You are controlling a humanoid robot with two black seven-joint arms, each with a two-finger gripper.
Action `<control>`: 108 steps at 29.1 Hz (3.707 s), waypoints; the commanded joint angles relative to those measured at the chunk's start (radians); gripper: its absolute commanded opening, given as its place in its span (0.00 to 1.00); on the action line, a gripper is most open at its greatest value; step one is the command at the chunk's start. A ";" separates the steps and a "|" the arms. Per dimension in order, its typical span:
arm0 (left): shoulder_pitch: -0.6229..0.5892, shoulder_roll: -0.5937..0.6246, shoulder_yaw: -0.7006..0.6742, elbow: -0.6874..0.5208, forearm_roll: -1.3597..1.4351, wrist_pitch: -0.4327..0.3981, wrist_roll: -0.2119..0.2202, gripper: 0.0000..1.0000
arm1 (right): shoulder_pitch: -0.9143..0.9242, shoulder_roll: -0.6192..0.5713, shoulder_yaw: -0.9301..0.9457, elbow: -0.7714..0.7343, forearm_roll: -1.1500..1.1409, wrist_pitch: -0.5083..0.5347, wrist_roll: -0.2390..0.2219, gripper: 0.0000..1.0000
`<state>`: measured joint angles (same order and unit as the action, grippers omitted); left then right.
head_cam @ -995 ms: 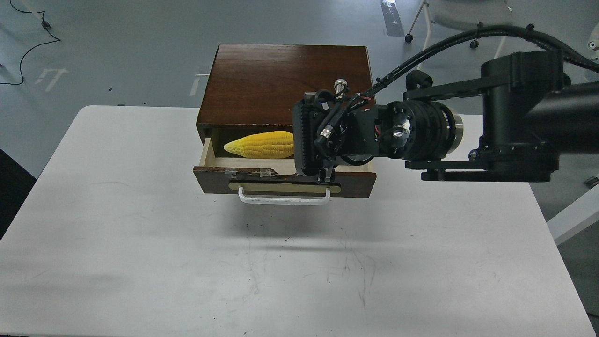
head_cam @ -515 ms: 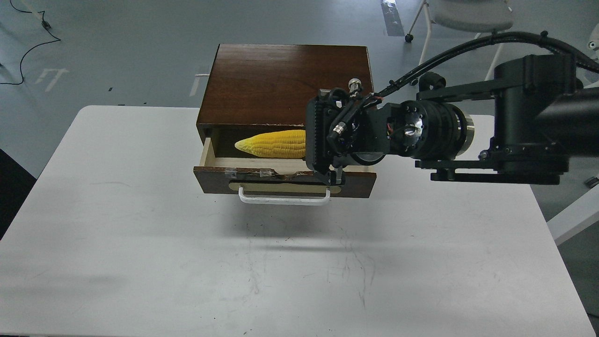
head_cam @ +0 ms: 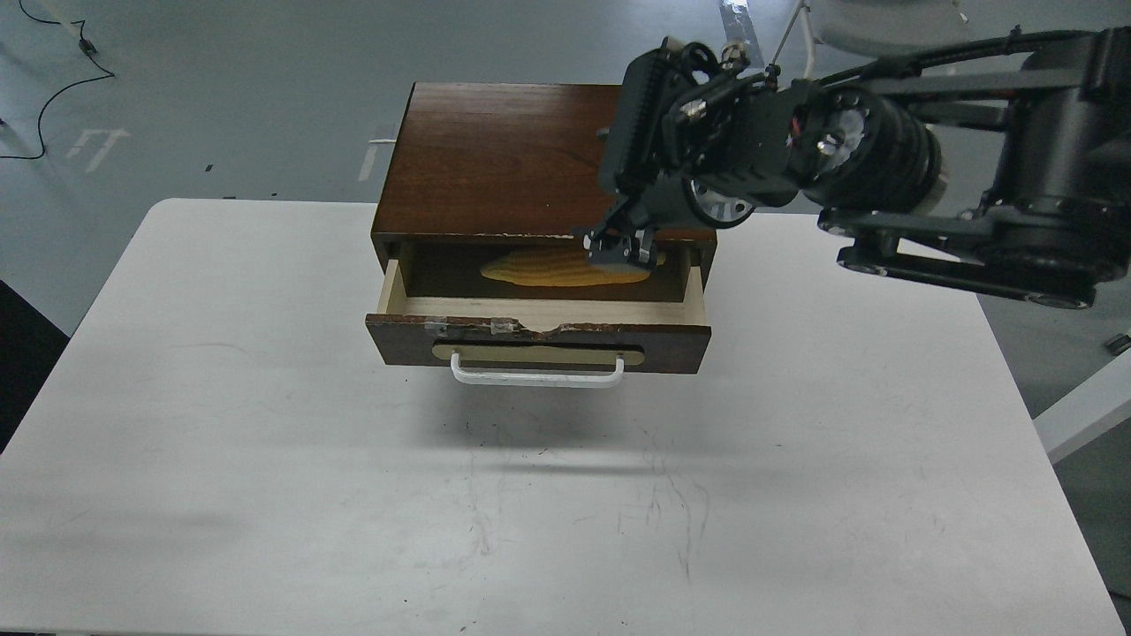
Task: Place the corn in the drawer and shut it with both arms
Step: 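Release the corn and withdraw the right gripper from the drawer, then bring the left gripper down to the front of the drawer, then push the drawer into the box with the left gripper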
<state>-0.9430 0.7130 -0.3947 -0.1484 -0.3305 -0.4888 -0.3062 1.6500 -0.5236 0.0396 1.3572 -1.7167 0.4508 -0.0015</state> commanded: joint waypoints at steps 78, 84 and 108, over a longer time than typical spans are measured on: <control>-0.198 -0.138 0.315 -1.495 2.435 0.000 -0.027 0.00 | -0.952 0.034 0.776 -1.030 2.467 0.038 0.031 1.00; -0.212 -0.132 0.310 -1.493 2.440 0.000 -0.027 0.00 | -0.947 0.034 0.773 -1.029 2.464 0.038 0.031 1.00; -0.203 -0.084 0.312 -1.438 2.487 0.000 -0.025 0.00 | -0.949 0.033 0.758 -1.030 2.456 0.038 0.072 1.00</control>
<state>-1.1461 0.6381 -0.0814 -1.6042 2.1489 -0.4886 -0.3316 0.7070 -0.4910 0.7982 0.3279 0.7400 0.4887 0.0733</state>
